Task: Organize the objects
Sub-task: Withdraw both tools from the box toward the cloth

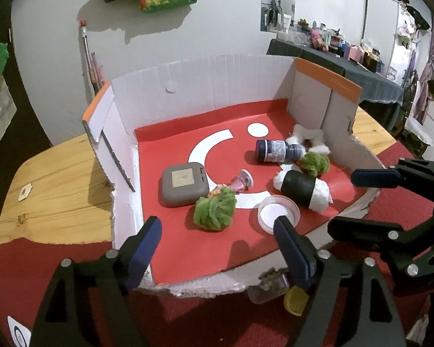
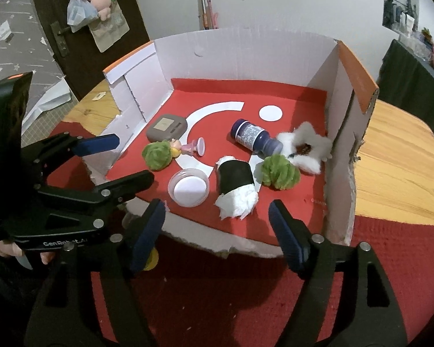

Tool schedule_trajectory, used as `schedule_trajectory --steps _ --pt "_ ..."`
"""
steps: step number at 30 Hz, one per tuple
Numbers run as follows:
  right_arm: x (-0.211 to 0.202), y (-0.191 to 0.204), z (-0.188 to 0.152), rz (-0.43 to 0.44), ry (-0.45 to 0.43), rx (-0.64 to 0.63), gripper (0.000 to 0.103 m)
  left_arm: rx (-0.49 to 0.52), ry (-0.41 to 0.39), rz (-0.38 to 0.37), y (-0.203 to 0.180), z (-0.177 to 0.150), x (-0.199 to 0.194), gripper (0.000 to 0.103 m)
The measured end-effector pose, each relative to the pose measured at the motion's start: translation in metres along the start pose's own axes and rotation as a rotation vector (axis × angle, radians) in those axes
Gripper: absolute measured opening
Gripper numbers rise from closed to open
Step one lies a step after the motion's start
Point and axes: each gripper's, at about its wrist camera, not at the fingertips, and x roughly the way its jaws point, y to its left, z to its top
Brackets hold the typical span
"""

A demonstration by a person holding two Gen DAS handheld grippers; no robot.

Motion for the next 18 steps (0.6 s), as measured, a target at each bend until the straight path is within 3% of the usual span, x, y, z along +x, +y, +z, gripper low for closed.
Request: schedule_trajectory --steps 18 --pt "-0.026 0.016 -0.012 -0.002 -0.036 -0.004 0.094 -0.006 -0.035 0.045 0.002 -0.011 -0.025 0.1"
